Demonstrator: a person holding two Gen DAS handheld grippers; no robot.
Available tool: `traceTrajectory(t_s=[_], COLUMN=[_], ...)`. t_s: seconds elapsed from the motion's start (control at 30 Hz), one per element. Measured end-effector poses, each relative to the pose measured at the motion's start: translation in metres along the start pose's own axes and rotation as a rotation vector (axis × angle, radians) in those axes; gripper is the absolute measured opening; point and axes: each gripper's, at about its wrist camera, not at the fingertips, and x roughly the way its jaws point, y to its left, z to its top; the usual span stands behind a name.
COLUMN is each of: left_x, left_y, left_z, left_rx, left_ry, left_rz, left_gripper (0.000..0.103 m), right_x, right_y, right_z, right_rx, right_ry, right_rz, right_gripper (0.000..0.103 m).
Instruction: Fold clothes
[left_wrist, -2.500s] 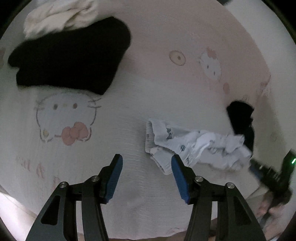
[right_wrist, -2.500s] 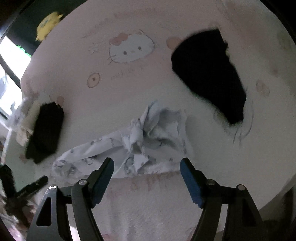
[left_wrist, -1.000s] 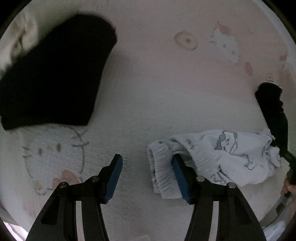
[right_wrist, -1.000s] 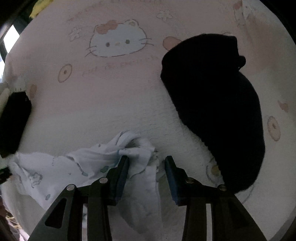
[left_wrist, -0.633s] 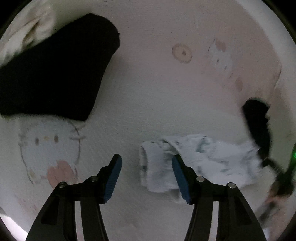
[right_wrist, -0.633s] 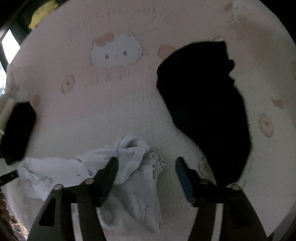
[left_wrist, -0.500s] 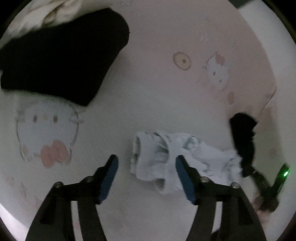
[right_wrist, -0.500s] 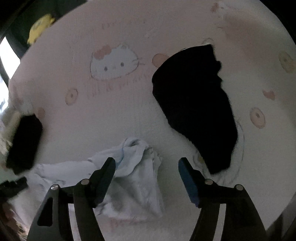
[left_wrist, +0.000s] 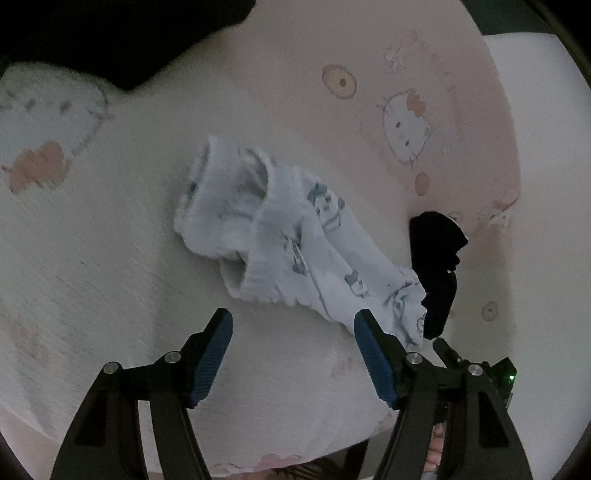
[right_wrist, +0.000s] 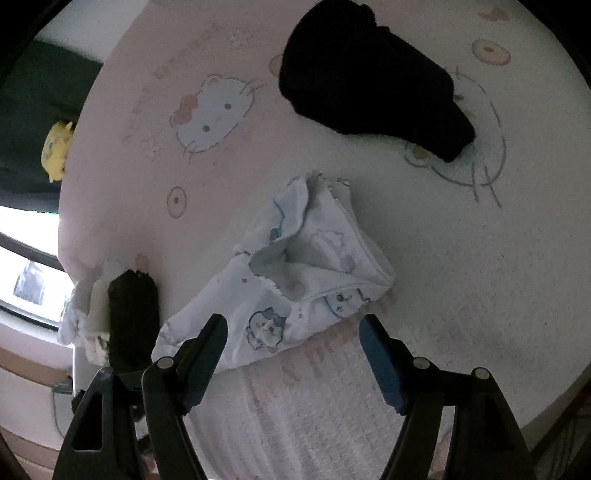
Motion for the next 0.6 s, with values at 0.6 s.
traceTrajectory(t_s=[0.6], left_x=[0.027], left_y=[0.006], left_z=[-0.005], left_rx=[-0.1], left_ry=[-0.144], left_rz=[-0.131], left_gripper=[0.103], right_x=[0.032], right_y=[-0.024], right_z=[0.008], right_rx=[0.213], right_ry=[-0.028], right_rz=[0.178], right_gripper=[0.077])
